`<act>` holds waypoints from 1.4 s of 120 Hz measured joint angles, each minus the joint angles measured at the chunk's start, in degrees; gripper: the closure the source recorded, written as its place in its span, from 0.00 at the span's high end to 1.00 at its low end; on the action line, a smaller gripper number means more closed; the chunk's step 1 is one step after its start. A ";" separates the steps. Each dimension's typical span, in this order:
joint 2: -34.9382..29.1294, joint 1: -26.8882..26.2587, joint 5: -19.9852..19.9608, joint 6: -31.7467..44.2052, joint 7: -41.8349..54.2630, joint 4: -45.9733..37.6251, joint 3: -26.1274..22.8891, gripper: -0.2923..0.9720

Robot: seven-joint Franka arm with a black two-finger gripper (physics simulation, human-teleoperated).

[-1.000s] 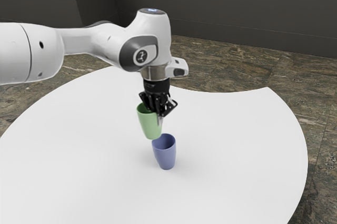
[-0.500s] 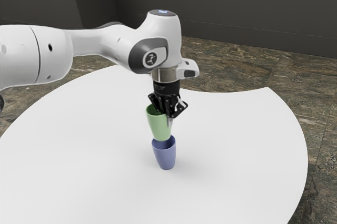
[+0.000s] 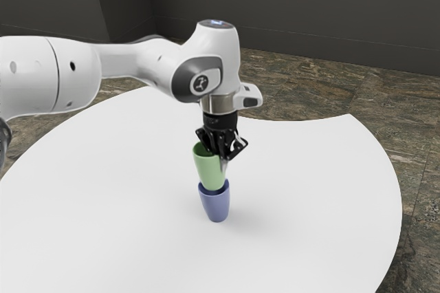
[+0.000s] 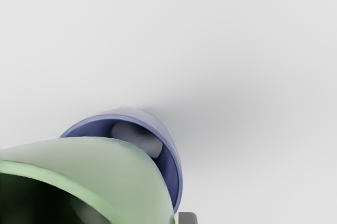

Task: Place the left cup onto the right cup

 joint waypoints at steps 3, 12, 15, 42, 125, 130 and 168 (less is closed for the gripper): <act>0.29 -0.01 0.03 0.07 -0.05 0.03 0.00 0.15; 0.91 0.03 0.11 0.68 -0.18 0.08 0.00 0.15; 1.02 0.04 0.13 0.95 -0.22 0.07 0.00 0.15; 1.85 0.05 0.08 2.40 -0.56 0.05 0.00 0.15; 1.42 0.04 -0.44 3.52 -1.10 -0.62 0.17 0.69; 1.24 0.07 -0.43 3.42 -1.12 -0.59 0.19 0.70; -4.40 0.24 -0.32 0.14 -1.33 -0.29 0.45 0.74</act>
